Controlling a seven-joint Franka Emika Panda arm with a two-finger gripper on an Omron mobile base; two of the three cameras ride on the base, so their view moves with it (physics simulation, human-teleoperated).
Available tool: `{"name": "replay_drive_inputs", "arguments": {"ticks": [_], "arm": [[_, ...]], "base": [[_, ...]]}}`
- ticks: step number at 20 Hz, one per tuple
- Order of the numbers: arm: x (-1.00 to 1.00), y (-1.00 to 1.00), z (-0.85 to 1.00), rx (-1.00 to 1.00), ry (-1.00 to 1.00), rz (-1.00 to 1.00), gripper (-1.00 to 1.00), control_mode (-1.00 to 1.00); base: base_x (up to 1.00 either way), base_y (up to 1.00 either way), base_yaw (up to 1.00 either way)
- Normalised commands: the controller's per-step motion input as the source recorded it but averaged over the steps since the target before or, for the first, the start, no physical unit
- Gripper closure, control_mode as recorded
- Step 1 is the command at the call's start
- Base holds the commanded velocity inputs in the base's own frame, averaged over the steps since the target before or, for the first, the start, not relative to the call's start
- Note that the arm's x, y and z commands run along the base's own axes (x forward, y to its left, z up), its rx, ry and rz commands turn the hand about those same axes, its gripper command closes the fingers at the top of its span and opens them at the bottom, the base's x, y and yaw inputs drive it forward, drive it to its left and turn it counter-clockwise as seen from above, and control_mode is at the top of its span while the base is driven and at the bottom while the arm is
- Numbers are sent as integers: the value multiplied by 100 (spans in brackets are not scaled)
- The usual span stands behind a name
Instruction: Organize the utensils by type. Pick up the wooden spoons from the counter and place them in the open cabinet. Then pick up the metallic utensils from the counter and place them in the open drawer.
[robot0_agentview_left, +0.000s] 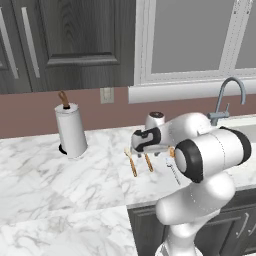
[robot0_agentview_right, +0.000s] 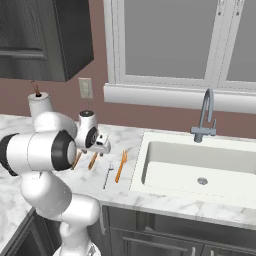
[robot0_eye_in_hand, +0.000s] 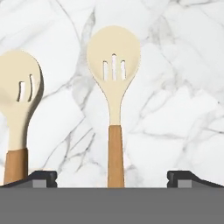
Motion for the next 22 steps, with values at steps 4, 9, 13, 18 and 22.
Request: {"name": "replay_drive_inputs", "arguments": {"ticks": [4, 9, 13, 18, 22], "arm": [[21, 0, -23, -1, 0, 0, -100, -100], [19, 0, -26, -1, 0, 0, -100, -100], [13, 0, -25, -1, 0, 0, -100, -100], [9, 0, -24, 0, 0, 0, -100, -100], [1, 0, -20, 0, 0, 0, 100, -100]], "base": [[0, 0, 0], [0, 0, 0], [0, 0, 0], [0, 0, 0], [0, 0, 0]]}}
